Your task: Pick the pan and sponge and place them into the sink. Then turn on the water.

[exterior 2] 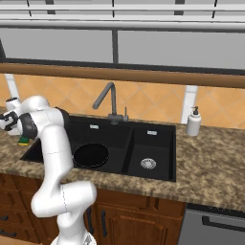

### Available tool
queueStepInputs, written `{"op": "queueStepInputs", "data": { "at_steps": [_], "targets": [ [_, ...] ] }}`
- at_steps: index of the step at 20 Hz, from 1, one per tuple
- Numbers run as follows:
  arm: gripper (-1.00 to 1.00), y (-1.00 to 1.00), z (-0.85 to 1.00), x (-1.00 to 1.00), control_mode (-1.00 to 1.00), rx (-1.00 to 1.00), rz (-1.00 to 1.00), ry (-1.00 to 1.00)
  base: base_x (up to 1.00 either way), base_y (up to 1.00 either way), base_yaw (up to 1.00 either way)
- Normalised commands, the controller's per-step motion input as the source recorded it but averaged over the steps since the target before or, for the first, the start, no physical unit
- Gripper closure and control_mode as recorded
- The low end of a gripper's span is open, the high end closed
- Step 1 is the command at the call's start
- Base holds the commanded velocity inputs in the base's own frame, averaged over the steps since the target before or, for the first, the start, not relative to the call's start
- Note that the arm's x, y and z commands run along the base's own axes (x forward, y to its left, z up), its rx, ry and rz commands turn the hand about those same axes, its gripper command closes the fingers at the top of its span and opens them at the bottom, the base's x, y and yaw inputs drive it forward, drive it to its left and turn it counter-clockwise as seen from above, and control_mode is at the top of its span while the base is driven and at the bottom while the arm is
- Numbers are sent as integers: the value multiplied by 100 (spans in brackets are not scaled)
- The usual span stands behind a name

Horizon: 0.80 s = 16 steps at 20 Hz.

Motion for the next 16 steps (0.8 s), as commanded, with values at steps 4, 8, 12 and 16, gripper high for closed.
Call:
{"op": "queueStepInputs", "data": {
  "at_steps": [4,8,12,16],
  "targets": [
    [100,3,-23,-1,-100,0,2,0,0,0,0],
    [100,0,0,0,-100,0,2,0,0,0,0],
    [100,-12,1,-3,-100,0,0,-3,0,0,0],
    [100,-45,14,-11,-100,0,0,0,0,0,0]
  ]
}}
